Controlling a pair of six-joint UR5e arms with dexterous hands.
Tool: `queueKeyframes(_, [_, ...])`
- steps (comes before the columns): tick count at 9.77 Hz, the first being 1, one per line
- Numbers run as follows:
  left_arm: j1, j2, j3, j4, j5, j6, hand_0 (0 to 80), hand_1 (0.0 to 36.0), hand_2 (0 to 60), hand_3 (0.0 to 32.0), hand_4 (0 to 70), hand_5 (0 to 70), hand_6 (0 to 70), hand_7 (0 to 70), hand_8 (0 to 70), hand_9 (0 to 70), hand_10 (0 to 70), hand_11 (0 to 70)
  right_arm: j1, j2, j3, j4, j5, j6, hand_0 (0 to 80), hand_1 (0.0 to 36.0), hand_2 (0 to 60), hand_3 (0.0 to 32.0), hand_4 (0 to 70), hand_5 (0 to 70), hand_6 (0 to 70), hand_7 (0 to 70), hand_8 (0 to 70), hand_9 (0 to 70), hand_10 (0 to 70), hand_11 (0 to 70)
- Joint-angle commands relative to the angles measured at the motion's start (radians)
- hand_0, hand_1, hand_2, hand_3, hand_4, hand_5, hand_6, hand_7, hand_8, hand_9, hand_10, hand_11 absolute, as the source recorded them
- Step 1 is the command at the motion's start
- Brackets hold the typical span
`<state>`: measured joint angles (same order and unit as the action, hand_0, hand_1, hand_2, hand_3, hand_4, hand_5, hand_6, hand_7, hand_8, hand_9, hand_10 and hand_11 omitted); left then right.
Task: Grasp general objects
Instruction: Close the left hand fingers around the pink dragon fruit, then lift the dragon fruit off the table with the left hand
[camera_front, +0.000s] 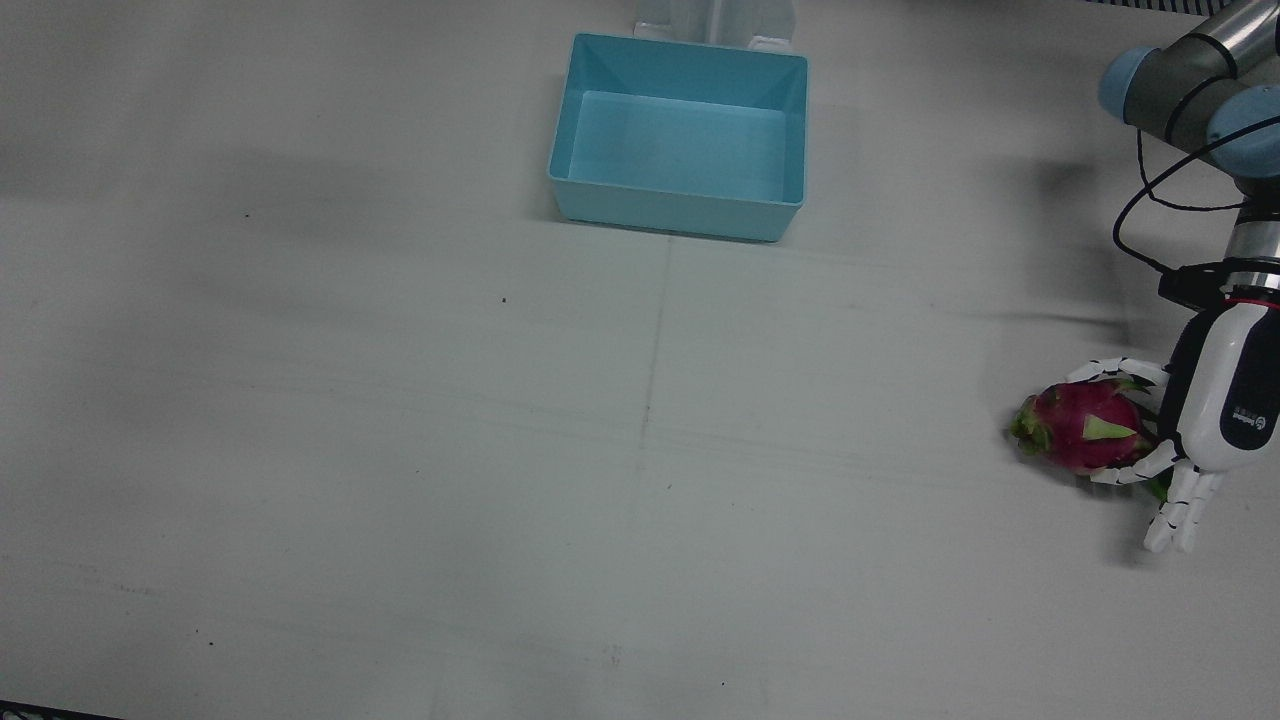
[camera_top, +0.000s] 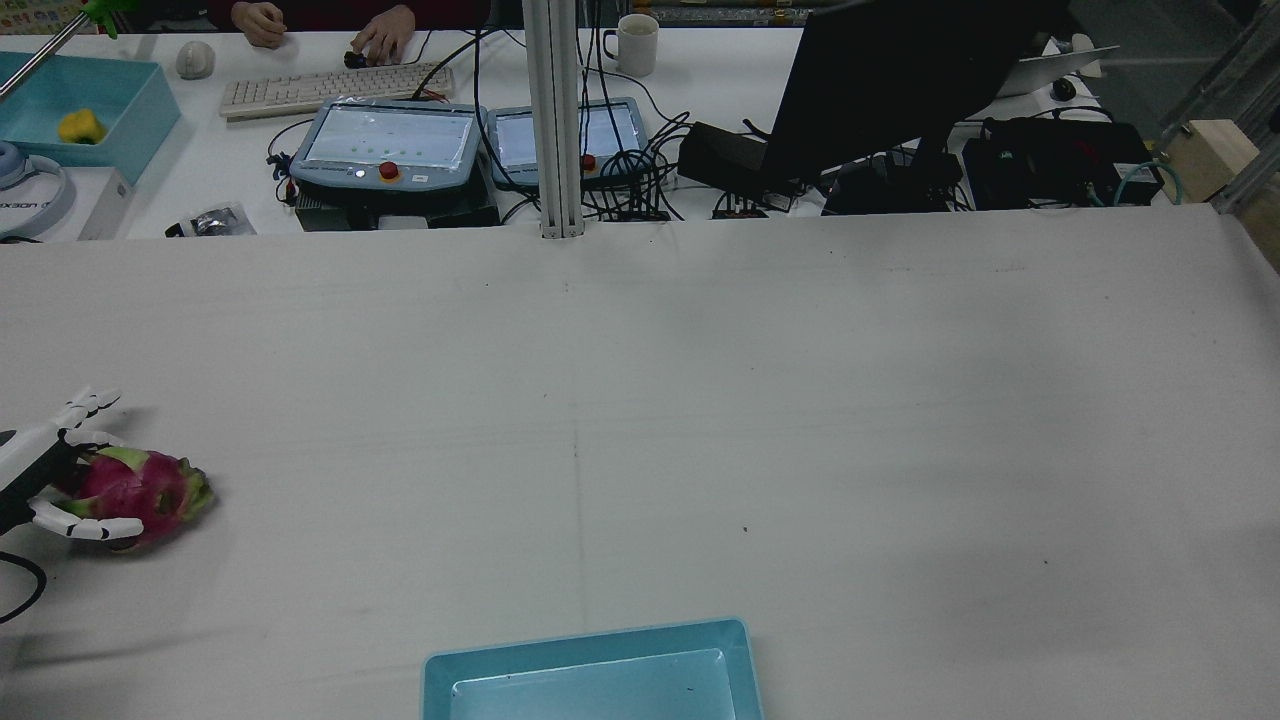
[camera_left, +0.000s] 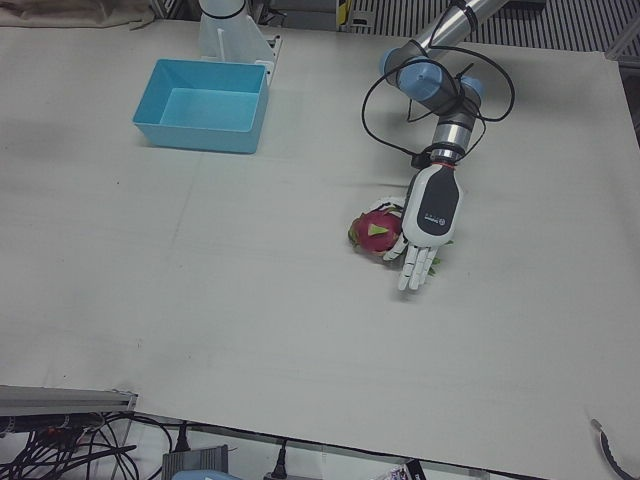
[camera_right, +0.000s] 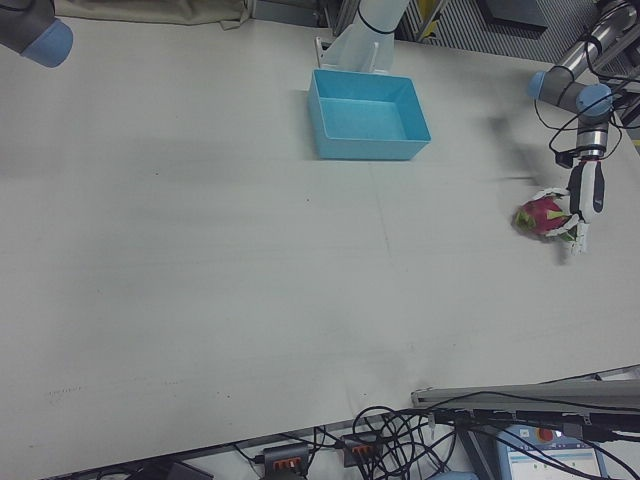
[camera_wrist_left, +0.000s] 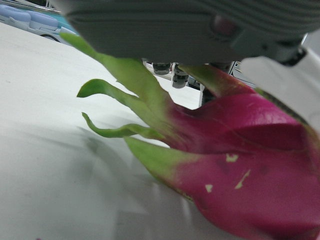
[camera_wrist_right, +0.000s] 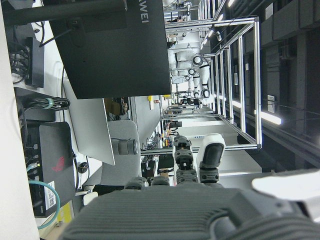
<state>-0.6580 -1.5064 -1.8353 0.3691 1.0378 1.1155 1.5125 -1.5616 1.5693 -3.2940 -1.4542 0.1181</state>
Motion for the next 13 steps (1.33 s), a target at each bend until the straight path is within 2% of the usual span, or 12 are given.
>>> queueKeyframes(1, [0.000,0.000,0.001,-0.001,-0.013,0.000,46.1,20.2,54.2,0.0,48.3,27.8,0.0,19.1,5.6,2.4,1.8,2.7,0.000,0.000,0.000,0.001,0.000,0.000,0.0,0.0,0.0,0.0,0.0,0.0,0.0,0.0,0.0,0.0,0.0,0.0])
queueKeyframes(3, [-0.006,0.000,-0.022,0.001,-0.015,-0.002,46.7,20.5,52.1,0.0,49.2,26.2,0.0,21.8,6.6,2.9,3.2,5.0,0.000,0.000,0.002,0.001,0.000,-0.002,0.0,0.0,0.0,0.0,0.0,0.0,0.0,0.0,0.0,0.0,0.0,0.0])
queueKeyframes(4, [-0.024,0.000,-0.051,0.013,-0.015,-0.029,45.5,21.1,60.0,0.0,52.6,26.5,0.3,24.1,7.6,3.4,5.1,7.6,0.000,0.000,0.002,-0.001,0.000,0.000,0.0,0.0,0.0,0.0,0.0,0.0,0.0,0.0,0.0,0.0,0.0,0.0])
queueKeyframes(5, [-0.044,0.000,-0.080,0.031,-0.009,-0.099,45.5,21.1,60.0,0.0,52.6,26.5,0.3,24.1,7.6,3.4,5.1,7.6,0.000,0.000,0.002,0.001,0.000,0.000,0.0,0.0,0.0,0.0,0.0,0.0,0.0,0.0,0.0,0.0,0.0,0.0])
queueKeyframes(6, [-0.076,0.000,-0.087,0.037,-0.001,-0.234,41.8,22.8,60.0,0.0,54.8,30.8,3.7,28.7,9.0,4.3,6.8,9.9,0.000,0.000,0.002,-0.001,0.000,0.000,0.0,0.0,0.0,0.0,0.0,0.0,0.0,0.0,0.0,0.0,0.0,0.0])
queueKeyframes(7, [-0.084,-0.017,-0.087,0.059,-0.001,-0.347,41.8,22.8,60.0,0.0,54.8,30.8,3.7,28.7,9.0,4.3,6.8,9.9,0.000,0.000,0.002,0.001,0.000,-0.002,0.0,0.0,0.0,0.0,0.0,0.0,0.0,0.0,0.0,0.0,0.0,0.0])
queueKeyframes(9, [-0.098,-0.073,-0.114,0.051,0.053,-0.474,40.9,22.7,60.0,0.0,53.1,30.9,4.5,29.6,8.8,4.5,6.5,9.5,0.000,0.000,0.002,0.001,0.000,0.000,0.0,0.0,0.0,0.0,0.0,0.0,0.0,0.0,0.0,0.0,0.0,0.0])
queueKeyframes(11, [-0.149,-0.084,-0.111,-0.045,0.139,-0.564,40.8,22.0,60.0,0.0,53.5,30.6,4.6,29.8,9.1,4.5,7.1,10.4,0.000,0.000,0.002,0.001,0.000,0.000,0.0,0.0,0.0,0.0,0.0,0.0,0.0,0.0,0.0,0.0,0.0,0.0])
queueKeyframes(13, [-0.175,-0.107,-0.117,-0.108,0.154,-0.670,42.6,23.3,60.0,0.0,55.1,30.8,5.2,31.8,8.3,4.9,6.9,10.2,0.000,0.000,0.002,-0.001,0.000,0.000,0.0,0.0,0.0,0.0,0.0,0.0,0.0,0.0,0.0,0.0,0.0,0.0])
